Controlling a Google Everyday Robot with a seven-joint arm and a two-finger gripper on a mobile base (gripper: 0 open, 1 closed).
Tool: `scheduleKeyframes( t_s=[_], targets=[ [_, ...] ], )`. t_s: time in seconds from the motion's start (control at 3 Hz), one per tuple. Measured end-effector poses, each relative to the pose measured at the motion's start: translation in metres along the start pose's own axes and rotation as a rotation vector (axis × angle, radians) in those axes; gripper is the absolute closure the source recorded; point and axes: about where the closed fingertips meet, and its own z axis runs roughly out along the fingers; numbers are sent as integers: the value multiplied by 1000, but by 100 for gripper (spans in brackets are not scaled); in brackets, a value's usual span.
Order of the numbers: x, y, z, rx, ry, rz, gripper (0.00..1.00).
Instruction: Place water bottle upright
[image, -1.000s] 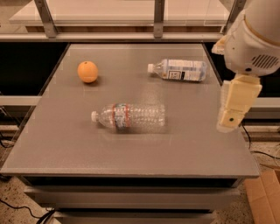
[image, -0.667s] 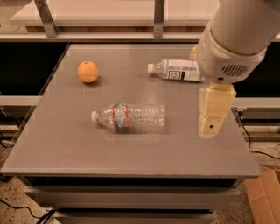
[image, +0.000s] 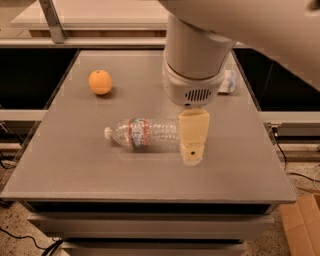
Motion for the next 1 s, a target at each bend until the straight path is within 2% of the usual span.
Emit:
scheduleKeyframes(
  t_s=[0.33,0.67,1.0],
  targets=[
    [0,0,0,0,0,0,0],
    [-10,-6,6,-1,8,-2,0],
    [-32,-20,26,-30,35,-40,0]
  ],
)
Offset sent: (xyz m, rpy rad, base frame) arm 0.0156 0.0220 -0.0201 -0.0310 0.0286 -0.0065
